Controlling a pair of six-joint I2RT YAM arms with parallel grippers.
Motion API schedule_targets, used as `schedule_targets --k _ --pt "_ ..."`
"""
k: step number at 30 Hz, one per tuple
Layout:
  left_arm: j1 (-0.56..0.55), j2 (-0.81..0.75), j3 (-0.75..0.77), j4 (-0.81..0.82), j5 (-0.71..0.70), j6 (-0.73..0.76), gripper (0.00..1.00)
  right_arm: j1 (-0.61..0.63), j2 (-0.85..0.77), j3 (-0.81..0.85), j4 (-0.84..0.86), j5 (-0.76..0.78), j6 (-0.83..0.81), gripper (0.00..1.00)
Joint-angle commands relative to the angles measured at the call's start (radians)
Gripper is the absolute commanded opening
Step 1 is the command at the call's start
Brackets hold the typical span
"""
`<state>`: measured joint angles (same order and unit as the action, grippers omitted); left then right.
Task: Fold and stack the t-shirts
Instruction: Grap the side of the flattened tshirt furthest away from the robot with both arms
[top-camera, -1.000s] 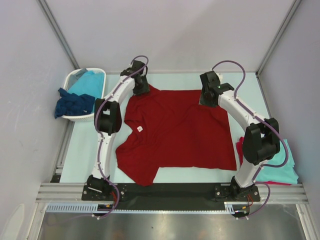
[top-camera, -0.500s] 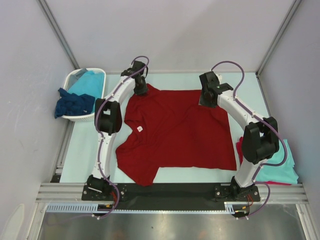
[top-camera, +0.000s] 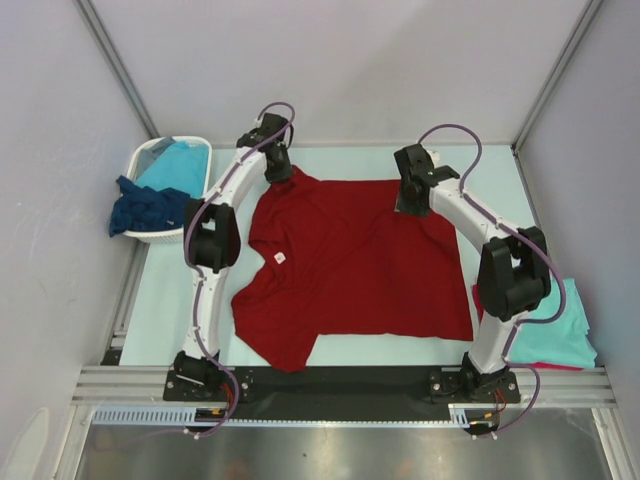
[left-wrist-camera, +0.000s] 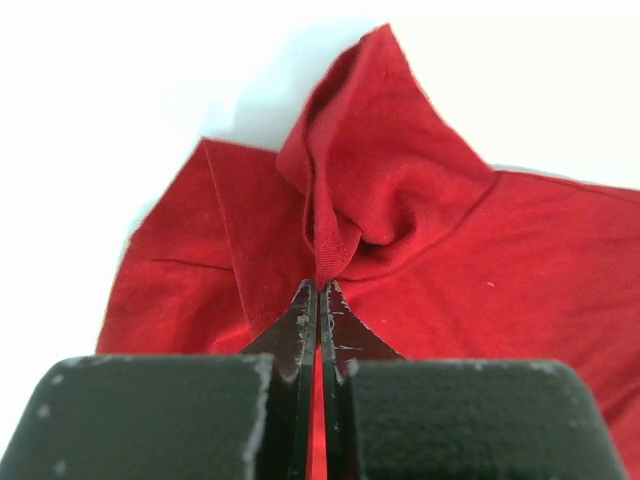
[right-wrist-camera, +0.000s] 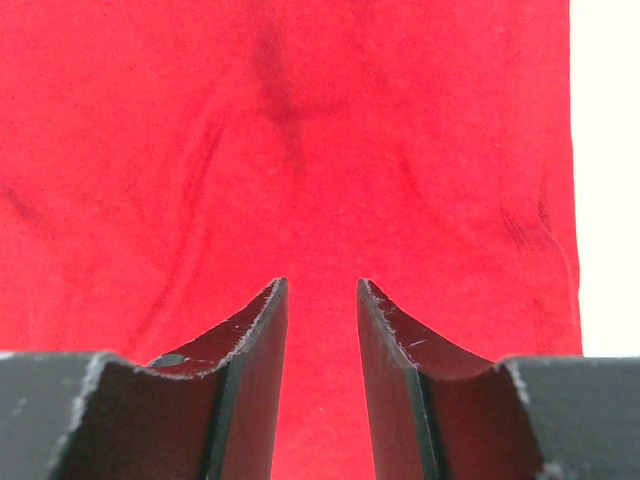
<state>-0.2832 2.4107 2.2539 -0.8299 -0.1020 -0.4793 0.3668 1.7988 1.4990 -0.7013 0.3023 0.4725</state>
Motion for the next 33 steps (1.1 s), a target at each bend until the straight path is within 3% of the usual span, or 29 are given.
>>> schedule_targets --k 1,13,33 --pt "0.001 -0.119 0.026 0.003 -0.019 -0.002 0.00 -0.049 0.112 0.095 0.029 -0.008 0.032 0.40" --pt "-0.001 -0.114 0.012 0.003 -0.024 -0.001 0.00 -0.127 0.445 0.573 -0.078 -0.019 0.000 0.44" --pt "0.001 -0.127 -0.020 0.000 -0.031 0.002 0.00 -0.312 0.585 0.719 -0.087 -0.075 0.014 0.43"
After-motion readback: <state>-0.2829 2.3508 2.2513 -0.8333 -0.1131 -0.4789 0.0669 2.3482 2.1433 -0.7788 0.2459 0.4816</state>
